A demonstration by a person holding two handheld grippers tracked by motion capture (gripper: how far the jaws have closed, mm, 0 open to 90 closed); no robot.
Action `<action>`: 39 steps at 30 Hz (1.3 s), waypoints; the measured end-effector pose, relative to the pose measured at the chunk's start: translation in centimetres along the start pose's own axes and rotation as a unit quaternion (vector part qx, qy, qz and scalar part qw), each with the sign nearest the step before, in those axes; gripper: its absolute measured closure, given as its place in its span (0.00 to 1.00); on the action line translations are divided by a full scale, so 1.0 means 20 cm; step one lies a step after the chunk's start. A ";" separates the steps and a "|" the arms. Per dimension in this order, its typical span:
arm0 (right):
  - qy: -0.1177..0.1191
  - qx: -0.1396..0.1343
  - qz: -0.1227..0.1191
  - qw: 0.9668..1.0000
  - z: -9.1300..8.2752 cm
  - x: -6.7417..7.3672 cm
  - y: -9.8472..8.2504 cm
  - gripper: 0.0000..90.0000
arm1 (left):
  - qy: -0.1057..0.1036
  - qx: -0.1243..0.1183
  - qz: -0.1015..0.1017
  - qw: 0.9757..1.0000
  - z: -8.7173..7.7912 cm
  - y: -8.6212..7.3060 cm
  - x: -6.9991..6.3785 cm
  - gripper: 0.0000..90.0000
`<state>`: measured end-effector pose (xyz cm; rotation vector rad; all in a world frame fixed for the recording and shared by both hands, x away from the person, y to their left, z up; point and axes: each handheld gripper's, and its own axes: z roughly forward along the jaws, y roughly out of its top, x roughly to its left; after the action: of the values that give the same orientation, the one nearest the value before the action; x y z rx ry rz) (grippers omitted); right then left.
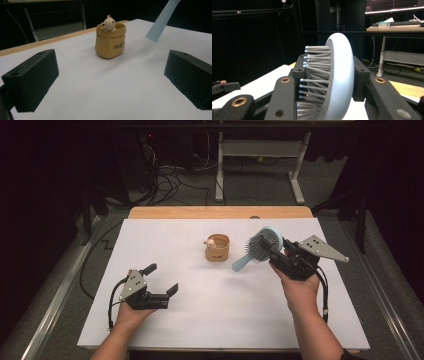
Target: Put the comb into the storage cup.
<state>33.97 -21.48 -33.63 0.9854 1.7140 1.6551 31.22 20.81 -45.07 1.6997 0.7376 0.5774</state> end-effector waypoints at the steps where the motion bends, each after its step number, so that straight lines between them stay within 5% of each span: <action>1: 0.000 0.000 0.000 1.000 0.01 0.00 0.00 0.67 | 0.000 0.001 0.000 1.000 0.00 0.00 0.00 0.00; 39: -0.004 -0.029 -0.015 0.999 0.21 0.03 0.20 0.67 | 0.000 -0.005 0.005 1.000 -0.04 -0.01 0.01 0.00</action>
<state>37.55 -18.66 -29.89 0.9328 1.6575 1.6700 30.80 21.52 -45.00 1.6949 0.7258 0.5876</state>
